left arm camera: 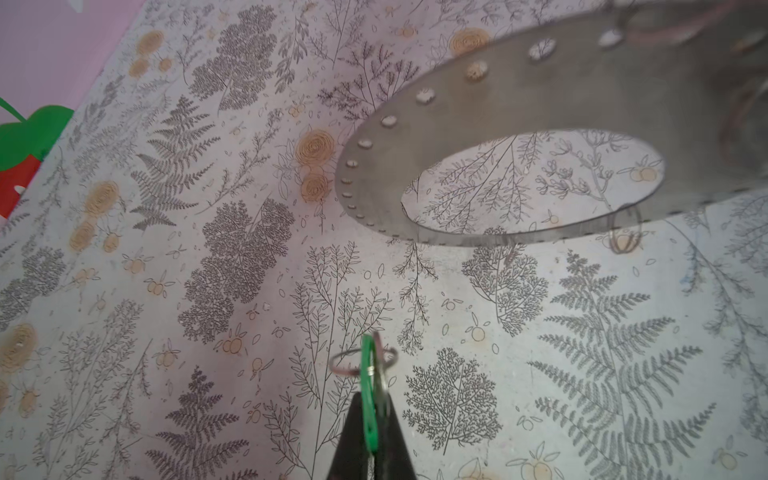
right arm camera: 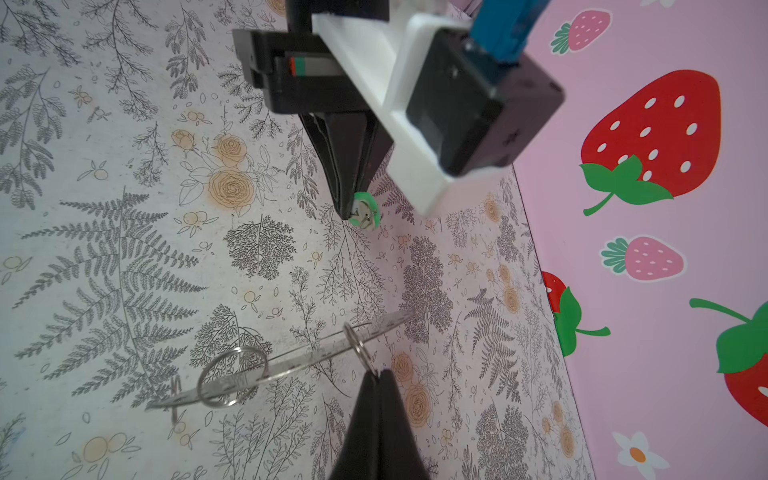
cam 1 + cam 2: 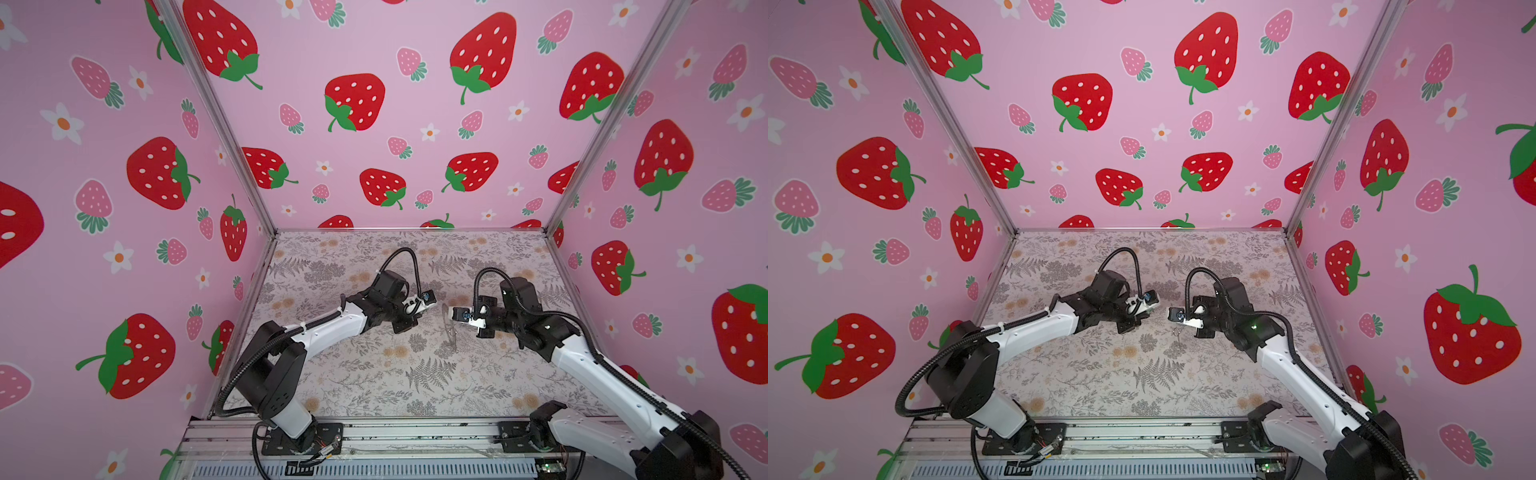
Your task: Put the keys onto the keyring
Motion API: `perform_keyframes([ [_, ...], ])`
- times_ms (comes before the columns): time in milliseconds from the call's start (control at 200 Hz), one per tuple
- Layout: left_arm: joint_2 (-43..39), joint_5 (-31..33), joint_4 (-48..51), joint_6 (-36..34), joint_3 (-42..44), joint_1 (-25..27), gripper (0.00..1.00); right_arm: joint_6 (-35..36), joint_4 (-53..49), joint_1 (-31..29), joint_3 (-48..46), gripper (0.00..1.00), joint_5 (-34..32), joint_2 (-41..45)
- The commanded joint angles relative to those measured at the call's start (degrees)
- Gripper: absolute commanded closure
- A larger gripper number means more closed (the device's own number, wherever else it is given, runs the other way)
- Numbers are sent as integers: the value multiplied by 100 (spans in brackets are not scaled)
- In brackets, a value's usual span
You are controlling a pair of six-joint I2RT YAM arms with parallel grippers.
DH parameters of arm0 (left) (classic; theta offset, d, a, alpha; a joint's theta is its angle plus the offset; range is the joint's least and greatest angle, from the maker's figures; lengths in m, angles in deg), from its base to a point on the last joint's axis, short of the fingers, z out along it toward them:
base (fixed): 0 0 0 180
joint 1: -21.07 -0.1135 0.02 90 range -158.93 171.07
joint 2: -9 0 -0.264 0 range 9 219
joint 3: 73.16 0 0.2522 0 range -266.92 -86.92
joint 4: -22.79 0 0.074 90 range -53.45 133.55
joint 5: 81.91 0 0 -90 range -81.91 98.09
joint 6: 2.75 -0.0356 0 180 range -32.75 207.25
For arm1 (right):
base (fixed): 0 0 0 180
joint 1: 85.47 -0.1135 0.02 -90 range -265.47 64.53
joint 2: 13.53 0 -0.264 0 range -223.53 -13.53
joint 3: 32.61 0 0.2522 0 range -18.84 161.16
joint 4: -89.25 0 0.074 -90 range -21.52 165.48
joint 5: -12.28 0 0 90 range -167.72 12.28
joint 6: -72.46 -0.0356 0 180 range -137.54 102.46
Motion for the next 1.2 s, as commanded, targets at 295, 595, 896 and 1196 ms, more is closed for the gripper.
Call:
perform_keyframes([
  [295,840,462,1265,660,-692,76,100,170,-296,-18,23,100,-97,165],
  [595,1305,233,2279,917,-1166,61,96,224,-331,-18,-56,100,-106,277],
  [896,1143,355,2003,1638,-1079,-247,54,249,-348,-20,-121,100,-139,389],
  [1196,1174,257,1882,1683,-1509,-23,51,283,-493,-18,-113,100,-331,532],
])
